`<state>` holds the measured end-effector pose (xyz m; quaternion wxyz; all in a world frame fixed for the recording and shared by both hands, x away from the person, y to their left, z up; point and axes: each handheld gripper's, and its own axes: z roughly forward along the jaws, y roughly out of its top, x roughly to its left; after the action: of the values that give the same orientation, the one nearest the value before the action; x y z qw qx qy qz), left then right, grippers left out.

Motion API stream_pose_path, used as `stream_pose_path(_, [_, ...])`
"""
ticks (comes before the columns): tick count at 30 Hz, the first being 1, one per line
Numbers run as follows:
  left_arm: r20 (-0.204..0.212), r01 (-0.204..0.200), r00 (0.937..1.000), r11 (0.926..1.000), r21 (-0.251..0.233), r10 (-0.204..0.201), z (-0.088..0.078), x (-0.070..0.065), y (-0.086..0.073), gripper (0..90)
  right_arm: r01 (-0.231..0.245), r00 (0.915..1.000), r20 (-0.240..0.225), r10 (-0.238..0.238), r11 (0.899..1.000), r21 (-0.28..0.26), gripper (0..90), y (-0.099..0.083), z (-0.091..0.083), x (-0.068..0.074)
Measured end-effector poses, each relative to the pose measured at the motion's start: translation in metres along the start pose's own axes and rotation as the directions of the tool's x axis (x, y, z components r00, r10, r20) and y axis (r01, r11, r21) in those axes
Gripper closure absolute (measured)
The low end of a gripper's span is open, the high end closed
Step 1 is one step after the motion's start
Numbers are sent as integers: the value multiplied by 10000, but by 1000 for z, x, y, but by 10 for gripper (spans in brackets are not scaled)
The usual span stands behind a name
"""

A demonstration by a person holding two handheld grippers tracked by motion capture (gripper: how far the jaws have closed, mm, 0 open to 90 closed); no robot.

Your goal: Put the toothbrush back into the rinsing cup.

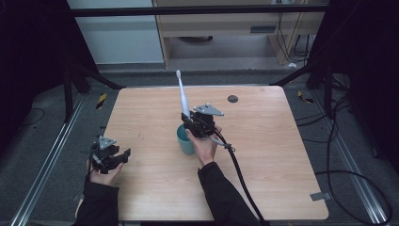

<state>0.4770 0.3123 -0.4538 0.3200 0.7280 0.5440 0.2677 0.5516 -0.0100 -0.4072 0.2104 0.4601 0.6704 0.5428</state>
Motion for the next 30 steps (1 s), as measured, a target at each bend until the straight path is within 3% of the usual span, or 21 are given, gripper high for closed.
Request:
stream_pose_path(16, [10,-34,10000,10000,12,34,1,-1,0,498,137,9995,287,-153,9984,541,662,-25,10,2])
stream_pose_path(30, [33,-54,10000,10000,34,54,1,-1,0,500,417,9971,584,-488,9922,1176,658,-31,13,3])
